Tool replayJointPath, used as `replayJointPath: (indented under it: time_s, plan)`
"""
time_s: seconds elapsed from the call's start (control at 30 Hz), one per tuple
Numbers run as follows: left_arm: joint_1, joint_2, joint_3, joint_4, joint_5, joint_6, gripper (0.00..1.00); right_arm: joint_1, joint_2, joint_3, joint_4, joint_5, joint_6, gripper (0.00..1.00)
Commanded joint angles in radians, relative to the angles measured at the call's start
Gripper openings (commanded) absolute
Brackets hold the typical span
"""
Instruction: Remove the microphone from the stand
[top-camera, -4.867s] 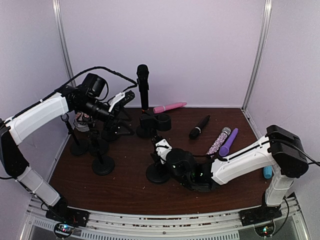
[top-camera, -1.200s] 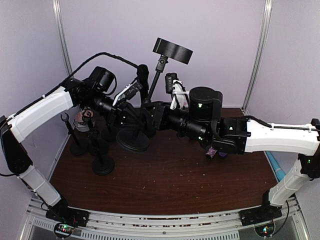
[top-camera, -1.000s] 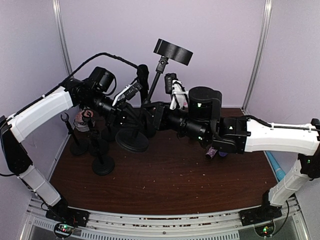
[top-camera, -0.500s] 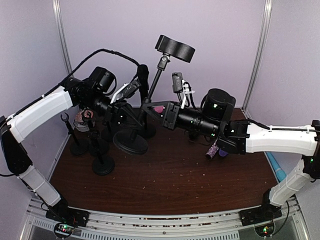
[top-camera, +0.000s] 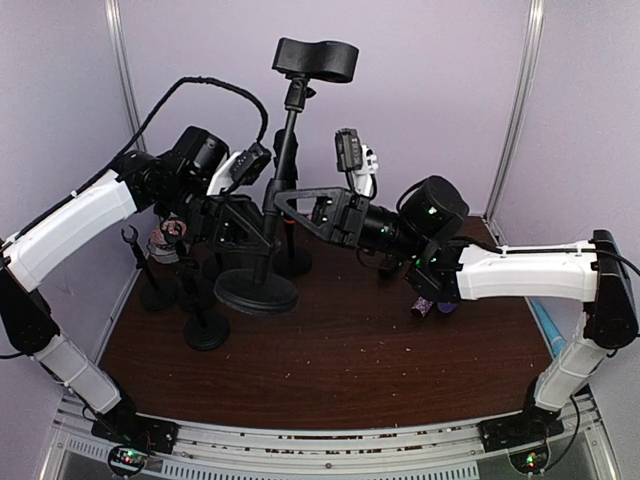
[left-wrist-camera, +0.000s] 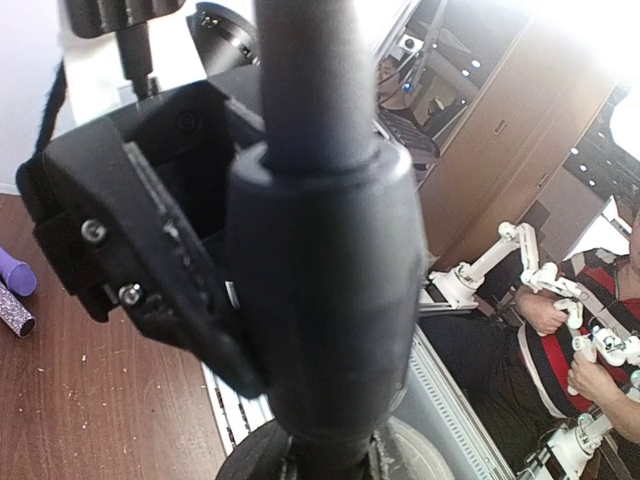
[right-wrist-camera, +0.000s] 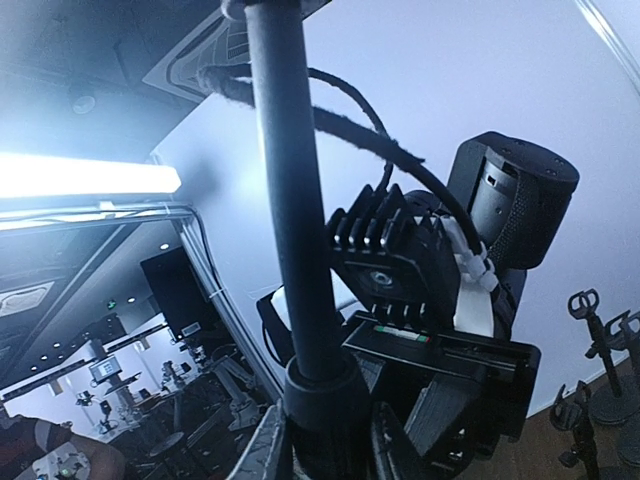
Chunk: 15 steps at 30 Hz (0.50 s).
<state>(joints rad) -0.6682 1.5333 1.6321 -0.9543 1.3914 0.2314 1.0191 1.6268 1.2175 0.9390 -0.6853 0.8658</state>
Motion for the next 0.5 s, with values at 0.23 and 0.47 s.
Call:
replayJointPath:
  time_s: [0.23,0.47]
  plan:
    - [0.025,0.014,0.04,0.099,-0.08,0.042,0.0,0.026,-0.132,-0.025,-0.332,0.086,-0.134,0.63]
    - [0.059,0.005,0.049,0.1,-0.097,0.052,0.0,0.087,-0.238,0.005,-0.74,0.547,-0.308,0.64]
